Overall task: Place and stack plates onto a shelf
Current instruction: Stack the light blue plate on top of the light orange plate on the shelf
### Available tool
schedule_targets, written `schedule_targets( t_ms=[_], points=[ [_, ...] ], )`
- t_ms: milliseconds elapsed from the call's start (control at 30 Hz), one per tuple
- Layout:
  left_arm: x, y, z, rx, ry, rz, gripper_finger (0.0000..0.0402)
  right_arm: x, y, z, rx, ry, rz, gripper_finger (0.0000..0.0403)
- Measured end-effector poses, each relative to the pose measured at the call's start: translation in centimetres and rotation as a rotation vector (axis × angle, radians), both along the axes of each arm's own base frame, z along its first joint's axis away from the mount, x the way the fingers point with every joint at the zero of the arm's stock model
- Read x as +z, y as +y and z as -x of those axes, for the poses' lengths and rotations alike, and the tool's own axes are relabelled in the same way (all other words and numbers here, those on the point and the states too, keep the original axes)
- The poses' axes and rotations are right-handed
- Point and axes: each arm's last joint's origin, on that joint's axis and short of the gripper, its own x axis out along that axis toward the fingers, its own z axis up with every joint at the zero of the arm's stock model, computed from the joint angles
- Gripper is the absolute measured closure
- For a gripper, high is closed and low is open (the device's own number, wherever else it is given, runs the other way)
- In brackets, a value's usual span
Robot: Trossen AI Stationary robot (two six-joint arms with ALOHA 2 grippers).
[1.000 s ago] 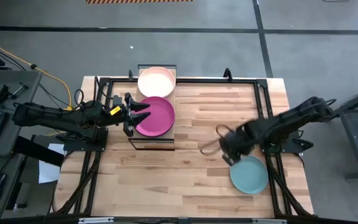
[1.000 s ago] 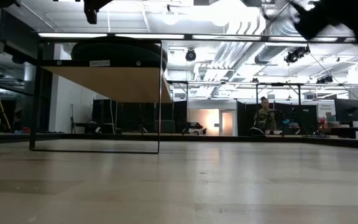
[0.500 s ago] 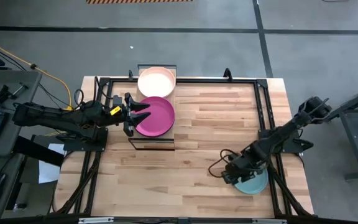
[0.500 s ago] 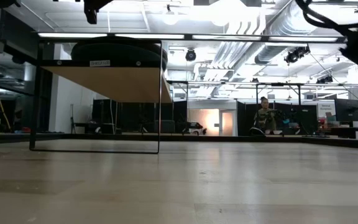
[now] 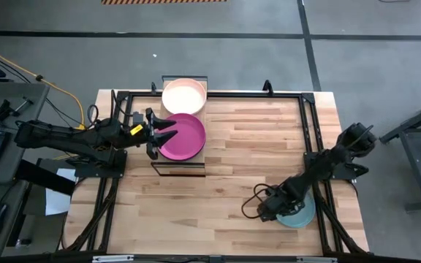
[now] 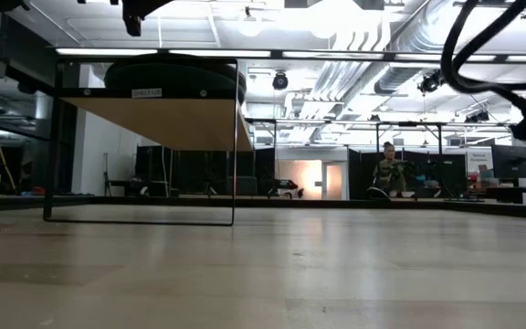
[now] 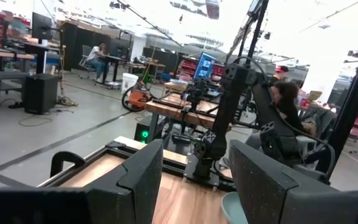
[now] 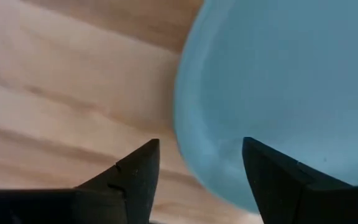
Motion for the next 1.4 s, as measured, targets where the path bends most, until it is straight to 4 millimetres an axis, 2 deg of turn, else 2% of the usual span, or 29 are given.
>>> schedule_targets(
  t_ms=[333,500,633,767,933,1167,1300,1400],
  points=[
    [-0.2,0.1,0.0,0.023,0.024,0.003,0.0227,-1.1,0.3,-0.5,0.004,0.006,0.023,0.0308],
    [-0.2,0.1,0.0,0.026,0.024,0.003,0.0227,-1.1,0.2,-0.4,0.039,-0.005,0.027,0.0381],
    [-0.1,0.1,0.0,0.026,0.013,0.004,0.0227,0.0,0.1,-0.8,0.097,-0.044,0.082,0.0393],
    [0.3,0.2,0.1,0.044,-0.032,-0.001,0.0227,3.5,-1.0,-1.9,0.194,-0.143,0.171,0.0401],
    [1.4,0.6,0.4,0.085,-0.134,-0.031,0.0227,9.1,-3.9,-3.8,0.365,-0.31,0.303,0.0403],
    [3.3,0.8,1.3,0.081,-0.356,-0.017,0.0227,17.7,-9.7,-6.1,0.75,-0.429,0.575,0.0403],
    [4.1,0.7,2.0,0.033,-0.445,0.014,0.0227,22.3,-13.6,-6.5,0.833,-0.444,0.756,0.0403],
    [4.3,0.7,2.4,0.01,-0.475,0.045,0.0227,25.1,-15.9,-6.7,0.914,-0.454,0.883,0.0403]
  ],
)
